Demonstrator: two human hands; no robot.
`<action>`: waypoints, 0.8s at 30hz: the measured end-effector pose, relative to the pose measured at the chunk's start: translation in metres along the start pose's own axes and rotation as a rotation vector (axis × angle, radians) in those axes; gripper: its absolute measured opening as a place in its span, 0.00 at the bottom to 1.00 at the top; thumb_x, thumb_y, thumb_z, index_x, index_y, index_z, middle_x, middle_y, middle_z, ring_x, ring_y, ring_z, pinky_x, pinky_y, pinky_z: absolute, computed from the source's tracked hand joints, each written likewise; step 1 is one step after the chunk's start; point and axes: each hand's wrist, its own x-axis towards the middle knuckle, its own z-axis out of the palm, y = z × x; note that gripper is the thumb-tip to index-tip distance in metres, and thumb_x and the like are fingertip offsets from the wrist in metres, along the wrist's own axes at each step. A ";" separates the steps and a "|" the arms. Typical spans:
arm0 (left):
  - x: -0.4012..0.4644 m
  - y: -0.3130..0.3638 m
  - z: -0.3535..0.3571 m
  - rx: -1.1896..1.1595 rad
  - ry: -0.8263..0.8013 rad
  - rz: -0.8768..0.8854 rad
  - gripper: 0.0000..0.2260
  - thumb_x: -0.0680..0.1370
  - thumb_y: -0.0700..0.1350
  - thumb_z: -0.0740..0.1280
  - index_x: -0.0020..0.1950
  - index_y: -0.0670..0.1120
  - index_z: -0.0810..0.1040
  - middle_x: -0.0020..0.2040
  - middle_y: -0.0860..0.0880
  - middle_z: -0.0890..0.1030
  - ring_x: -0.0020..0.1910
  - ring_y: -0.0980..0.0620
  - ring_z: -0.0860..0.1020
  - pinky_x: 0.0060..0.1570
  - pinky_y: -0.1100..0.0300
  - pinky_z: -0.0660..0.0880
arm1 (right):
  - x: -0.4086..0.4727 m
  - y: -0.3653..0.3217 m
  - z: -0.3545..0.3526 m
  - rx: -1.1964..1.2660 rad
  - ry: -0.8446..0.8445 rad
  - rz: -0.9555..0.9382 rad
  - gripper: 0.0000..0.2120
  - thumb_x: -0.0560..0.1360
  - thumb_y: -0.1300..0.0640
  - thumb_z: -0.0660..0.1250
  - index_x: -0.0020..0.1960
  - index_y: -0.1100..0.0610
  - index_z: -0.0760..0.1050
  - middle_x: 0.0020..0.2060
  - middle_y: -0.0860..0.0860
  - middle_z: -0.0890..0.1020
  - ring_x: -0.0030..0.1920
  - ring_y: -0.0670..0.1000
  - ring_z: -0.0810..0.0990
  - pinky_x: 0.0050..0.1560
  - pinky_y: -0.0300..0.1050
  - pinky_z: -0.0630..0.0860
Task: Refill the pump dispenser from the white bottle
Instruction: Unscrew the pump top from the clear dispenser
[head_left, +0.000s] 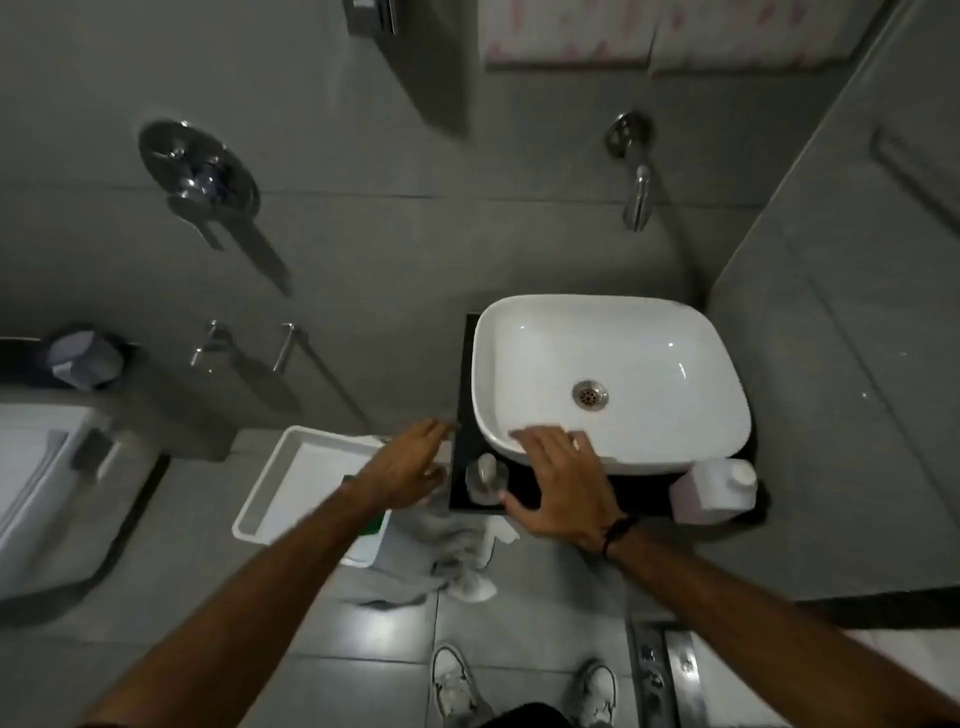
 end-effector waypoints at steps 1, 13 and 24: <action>0.000 0.001 0.011 -0.059 -0.015 -0.019 0.29 0.74 0.43 0.72 0.74 0.44 0.68 0.68 0.42 0.74 0.64 0.42 0.76 0.62 0.53 0.75 | -0.011 -0.006 0.019 0.059 -0.003 0.097 0.31 0.68 0.38 0.70 0.65 0.54 0.72 0.58 0.50 0.77 0.57 0.56 0.77 0.55 0.52 0.72; 0.034 0.004 0.078 -0.286 0.141 0.039 0.08 0.73 0.44 0.76 0.49 0.42 0.83 0.45 0.47 0.78 0.39 0.53 0.75 0.38 0.60 0.73 | -0.016 -0.029 0.143 0.524 0.058 0.850 0.38 0.62 0.47 0.82 0.69 0.48 0.73 0.63 0.46 0.80 0.62 0.48 0.78 0.57 0.46 0.79; 0.027 -0.002 0.078 -0.198 0.217 0.037 0.10 0.75 0.43 0.76 0.50 0.37 0.82 0.45 0.41 0.80 0.39 0.45 0.79 0.37 0.52 0.78 | -0.027 -0.032 0.158 0.442 0.135 0.903 0.30 0.63 0.41 0.79 0.62 0.50 0.78 0.57 0.48 0.83 0.57 0.48 0.80 0.59 0.50 0.79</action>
